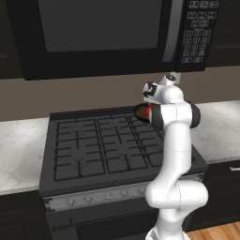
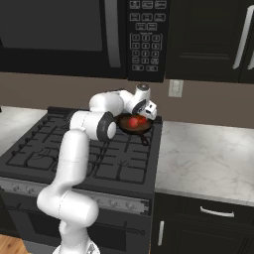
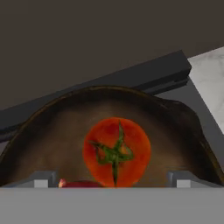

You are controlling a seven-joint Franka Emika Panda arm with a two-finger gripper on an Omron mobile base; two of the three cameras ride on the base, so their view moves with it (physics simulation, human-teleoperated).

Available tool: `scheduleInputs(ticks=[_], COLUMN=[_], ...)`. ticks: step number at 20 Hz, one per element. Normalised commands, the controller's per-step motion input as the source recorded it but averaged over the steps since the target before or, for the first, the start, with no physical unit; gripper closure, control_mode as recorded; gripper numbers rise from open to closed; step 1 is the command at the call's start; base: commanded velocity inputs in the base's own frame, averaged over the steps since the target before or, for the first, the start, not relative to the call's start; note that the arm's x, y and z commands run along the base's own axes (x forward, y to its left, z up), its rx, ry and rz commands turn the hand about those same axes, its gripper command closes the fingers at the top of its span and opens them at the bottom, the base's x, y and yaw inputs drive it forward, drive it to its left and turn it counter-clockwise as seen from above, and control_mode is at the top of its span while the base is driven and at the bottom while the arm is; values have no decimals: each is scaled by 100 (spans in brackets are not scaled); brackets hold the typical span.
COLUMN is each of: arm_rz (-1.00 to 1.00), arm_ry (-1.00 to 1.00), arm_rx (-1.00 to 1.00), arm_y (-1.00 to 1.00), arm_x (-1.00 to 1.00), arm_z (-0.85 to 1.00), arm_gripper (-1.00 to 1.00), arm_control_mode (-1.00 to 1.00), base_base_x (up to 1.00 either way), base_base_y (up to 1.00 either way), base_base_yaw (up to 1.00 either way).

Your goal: Place the pan on the rear right burner on the stove. Then place the tomato and the onion in the pan and turn on the rear right burner.

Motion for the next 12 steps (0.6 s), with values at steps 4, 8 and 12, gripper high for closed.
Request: scheduleInputs(ticks=[4,8,12], arm_rz=[0,0,0], arm_ry=[-16,-9,-12], arm_rx=[0,0,0], arm_y=[0,0,0], arm_x=[-55,-36,-41], arm_z=[13,0,12], arm_gripper=[-100,-100,-100], arm_control_mode=[-100,-100,-100], base_base_x=[0,0,0], base_base_y=[0,0,0], base_base_yaw=[0,0,0])
